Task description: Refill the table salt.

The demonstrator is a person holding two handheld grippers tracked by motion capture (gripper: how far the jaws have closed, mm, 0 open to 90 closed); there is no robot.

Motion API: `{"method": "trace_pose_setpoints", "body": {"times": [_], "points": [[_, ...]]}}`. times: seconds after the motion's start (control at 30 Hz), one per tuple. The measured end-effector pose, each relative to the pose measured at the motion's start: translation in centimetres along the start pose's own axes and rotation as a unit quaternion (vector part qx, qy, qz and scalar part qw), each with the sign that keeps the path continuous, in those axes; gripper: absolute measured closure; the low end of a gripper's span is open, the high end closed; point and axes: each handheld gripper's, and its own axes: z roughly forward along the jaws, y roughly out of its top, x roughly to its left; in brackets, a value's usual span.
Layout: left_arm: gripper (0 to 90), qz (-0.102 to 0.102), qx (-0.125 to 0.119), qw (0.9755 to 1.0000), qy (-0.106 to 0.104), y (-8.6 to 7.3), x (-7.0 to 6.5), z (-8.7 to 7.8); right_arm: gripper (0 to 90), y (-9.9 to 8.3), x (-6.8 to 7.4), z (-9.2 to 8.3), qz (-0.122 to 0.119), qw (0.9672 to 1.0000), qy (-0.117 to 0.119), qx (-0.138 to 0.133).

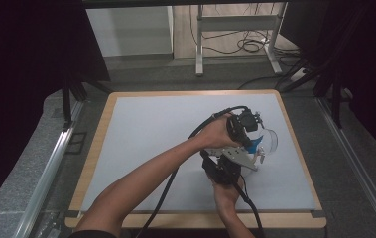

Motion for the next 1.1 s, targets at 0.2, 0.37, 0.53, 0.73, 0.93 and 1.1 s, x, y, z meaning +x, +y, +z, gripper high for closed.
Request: {"method": "trace_pose_setpoints", "body": {"times": [0.2, 0.37, 0.53, 0.73, 0.93, 1.1], "points": [[90.0, -0.002, 0.002, 1.0, 0.0, -0.04, 0.06, 0.08, 57.2, -0.05, -0.03, 0.08, 0.002, 1.0, 0.001, -0.001], [90.0, -0.003, 0.002, 1.0, 0.0, 0.0, 0.02, 0.06, 57.3, -0.02, -0.05, 0.06, 0.003, 1.0, 0.002, -0.002], [90.0, -0.001, 0.001, 1.0, -0.002, 0.05, -0.05, 0.1, 57.4, -0.01, -0.02, 0.06, 0.004, 1.0, -0.003, -0.005], [90.0, 0.0, 0.003, 1.0, -0.001, 0.02, -0.05, 0.15, 57.4, -0.1, 0.05, 0.14, 0.006, 0.9999, -0.006, -0.009], [90.0, 0.0, 0.003, 1.0, -0.003, 0.02, -0.02, 0.23, 57.4, -0.11, 0.01, 0.17, 0.007, 0.9999, -0.006, -0.007], [90.0, -0.001, 0.003, 1.0, -0.003, 0.06, -0.06, 0.28, 57.5, -0.1, -0.04, 0.12, 0.007, 0.9999, -0.007, -0.007]]}}
